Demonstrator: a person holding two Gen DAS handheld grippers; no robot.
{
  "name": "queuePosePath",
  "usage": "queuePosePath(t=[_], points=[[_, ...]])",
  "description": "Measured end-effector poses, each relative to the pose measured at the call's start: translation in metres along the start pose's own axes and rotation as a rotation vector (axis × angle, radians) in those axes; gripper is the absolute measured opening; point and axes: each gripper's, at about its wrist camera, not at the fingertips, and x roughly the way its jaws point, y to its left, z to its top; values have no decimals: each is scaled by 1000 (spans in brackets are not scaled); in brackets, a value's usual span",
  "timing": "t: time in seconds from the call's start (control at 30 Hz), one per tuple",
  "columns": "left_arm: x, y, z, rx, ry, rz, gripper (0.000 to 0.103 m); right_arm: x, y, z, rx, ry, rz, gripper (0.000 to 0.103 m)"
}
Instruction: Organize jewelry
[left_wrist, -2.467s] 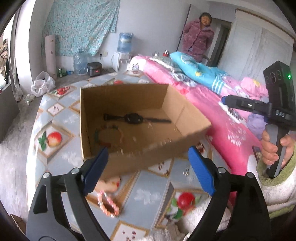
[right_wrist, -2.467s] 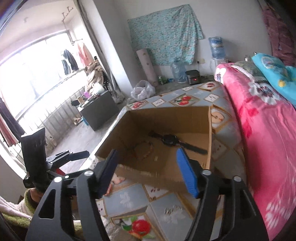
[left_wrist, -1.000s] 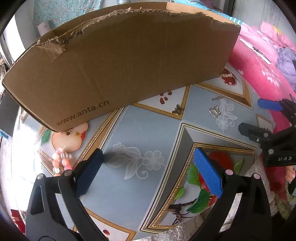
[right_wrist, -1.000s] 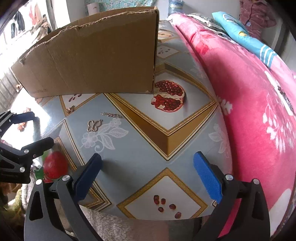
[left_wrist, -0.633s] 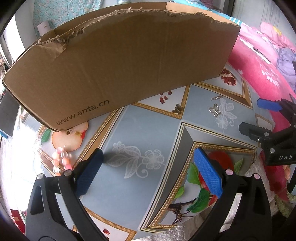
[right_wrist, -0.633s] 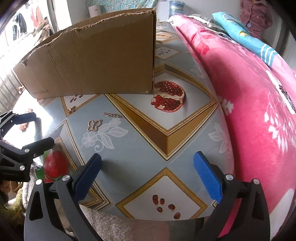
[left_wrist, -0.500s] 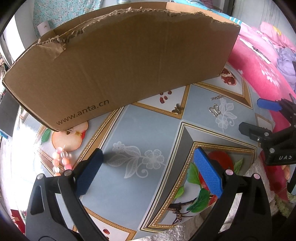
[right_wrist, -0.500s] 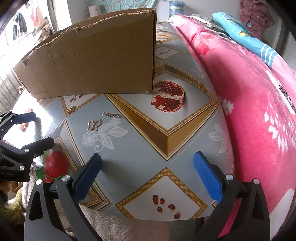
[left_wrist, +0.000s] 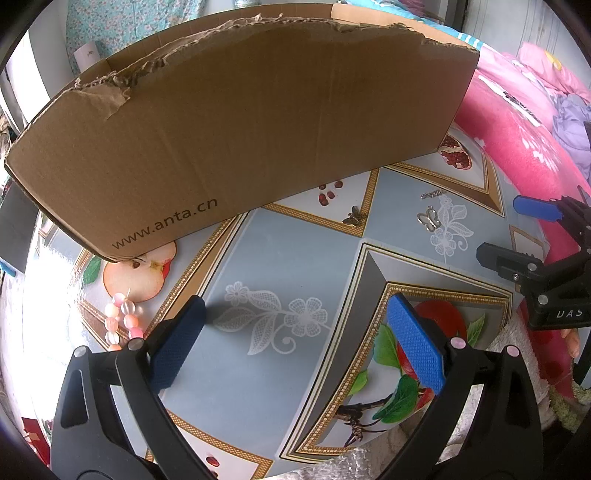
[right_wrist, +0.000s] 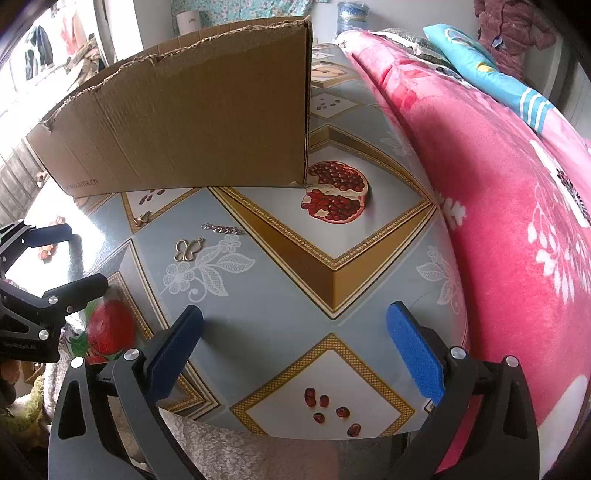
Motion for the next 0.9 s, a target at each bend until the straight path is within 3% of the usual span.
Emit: queuePosePath(t=[0.37, 0.9], points=[[-1, -1, -4, 1, -7, -1, 95, 1, 1, -1, 17, -9, -13, 97], [2, -3, 3, 1, 45, 5, 96, 2, 5, 2, 13, 24, -12, 97]])
